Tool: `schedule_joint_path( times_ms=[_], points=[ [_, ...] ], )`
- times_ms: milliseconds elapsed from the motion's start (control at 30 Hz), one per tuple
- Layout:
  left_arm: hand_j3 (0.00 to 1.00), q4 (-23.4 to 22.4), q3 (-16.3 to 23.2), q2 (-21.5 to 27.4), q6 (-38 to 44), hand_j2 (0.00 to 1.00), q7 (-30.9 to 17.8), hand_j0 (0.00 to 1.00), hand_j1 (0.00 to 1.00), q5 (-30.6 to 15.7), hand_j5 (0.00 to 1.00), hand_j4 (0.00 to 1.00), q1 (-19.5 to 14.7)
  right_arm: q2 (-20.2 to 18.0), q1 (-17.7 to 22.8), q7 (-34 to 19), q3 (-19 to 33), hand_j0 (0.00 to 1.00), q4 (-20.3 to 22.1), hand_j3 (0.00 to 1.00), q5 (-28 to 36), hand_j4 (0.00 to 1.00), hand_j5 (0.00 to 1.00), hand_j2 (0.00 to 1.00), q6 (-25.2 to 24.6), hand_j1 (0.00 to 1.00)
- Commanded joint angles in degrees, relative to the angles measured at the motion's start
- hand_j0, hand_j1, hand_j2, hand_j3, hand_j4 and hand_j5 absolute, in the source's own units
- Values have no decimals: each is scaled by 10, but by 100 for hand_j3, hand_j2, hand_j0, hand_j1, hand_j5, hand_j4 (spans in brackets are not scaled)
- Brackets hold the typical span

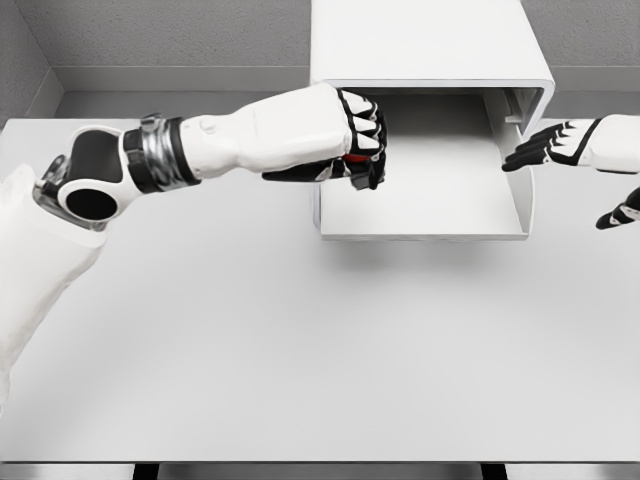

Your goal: Slide open multi-storey tabletop storage cabinets and put open load switch and slide close multi-storey tabletop storage cabinets

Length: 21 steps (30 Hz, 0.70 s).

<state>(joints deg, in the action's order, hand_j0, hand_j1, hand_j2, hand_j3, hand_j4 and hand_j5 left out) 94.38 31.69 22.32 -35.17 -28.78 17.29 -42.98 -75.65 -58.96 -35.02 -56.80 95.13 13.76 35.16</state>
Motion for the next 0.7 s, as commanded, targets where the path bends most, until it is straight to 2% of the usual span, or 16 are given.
schedule_joint_path(
  times_ms=[0,233,333,667],
  points=[
    [34,-15,0,-23,2,34,-5,34,34,10,34,34,-1,0,1,0,0,100,-1,100,-1,100,100,100,-2,100],
    [34,-56,6,-64,2,34,-8,34,34,47,34,34,-4,0,1,0,-2,100,-4,100,-9,100,100,100,-2,100],
    [35,-91,8,-82,2,35,-7,35,35,66,35,35,-6,-1,0,0,-2,100,-4,100,-9,100,100,100,-2,100],
    [35,-110,13,-97,2,35,-7,35,35,77,35,35,-16,-12,0,0,-2,100,-1,100,-15,100,100,100,-2,100]
  ],
)
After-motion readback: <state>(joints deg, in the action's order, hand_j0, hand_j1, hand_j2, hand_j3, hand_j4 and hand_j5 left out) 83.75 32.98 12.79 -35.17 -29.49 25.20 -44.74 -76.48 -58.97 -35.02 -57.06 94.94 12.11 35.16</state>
